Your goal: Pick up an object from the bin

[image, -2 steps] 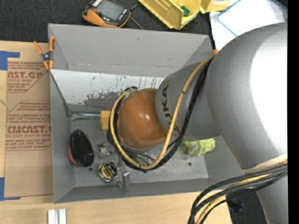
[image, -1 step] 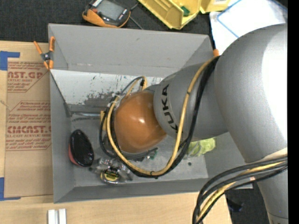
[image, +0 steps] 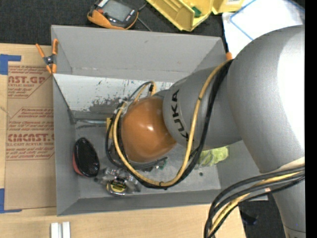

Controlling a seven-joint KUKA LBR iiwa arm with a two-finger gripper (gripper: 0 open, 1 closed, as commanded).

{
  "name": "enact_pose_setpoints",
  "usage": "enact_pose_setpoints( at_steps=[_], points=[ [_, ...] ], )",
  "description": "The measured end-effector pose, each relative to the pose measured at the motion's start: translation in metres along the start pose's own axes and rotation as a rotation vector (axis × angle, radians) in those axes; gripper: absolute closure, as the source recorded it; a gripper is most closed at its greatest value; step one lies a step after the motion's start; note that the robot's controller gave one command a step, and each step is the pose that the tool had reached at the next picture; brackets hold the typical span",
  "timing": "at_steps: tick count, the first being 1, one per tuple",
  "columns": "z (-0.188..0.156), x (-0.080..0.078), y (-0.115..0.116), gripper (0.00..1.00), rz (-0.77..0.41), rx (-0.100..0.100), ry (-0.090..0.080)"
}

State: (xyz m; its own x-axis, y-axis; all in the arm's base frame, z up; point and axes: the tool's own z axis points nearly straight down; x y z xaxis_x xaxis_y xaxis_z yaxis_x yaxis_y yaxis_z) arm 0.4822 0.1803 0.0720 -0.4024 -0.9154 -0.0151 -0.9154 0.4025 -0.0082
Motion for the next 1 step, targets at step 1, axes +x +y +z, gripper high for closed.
enact_pose_setpoints(
  at_steps=[1],
  points=[
    [-0.0063,0.0006,0.0012,1.00,0.000,-0.003,0.002]
  ],
)
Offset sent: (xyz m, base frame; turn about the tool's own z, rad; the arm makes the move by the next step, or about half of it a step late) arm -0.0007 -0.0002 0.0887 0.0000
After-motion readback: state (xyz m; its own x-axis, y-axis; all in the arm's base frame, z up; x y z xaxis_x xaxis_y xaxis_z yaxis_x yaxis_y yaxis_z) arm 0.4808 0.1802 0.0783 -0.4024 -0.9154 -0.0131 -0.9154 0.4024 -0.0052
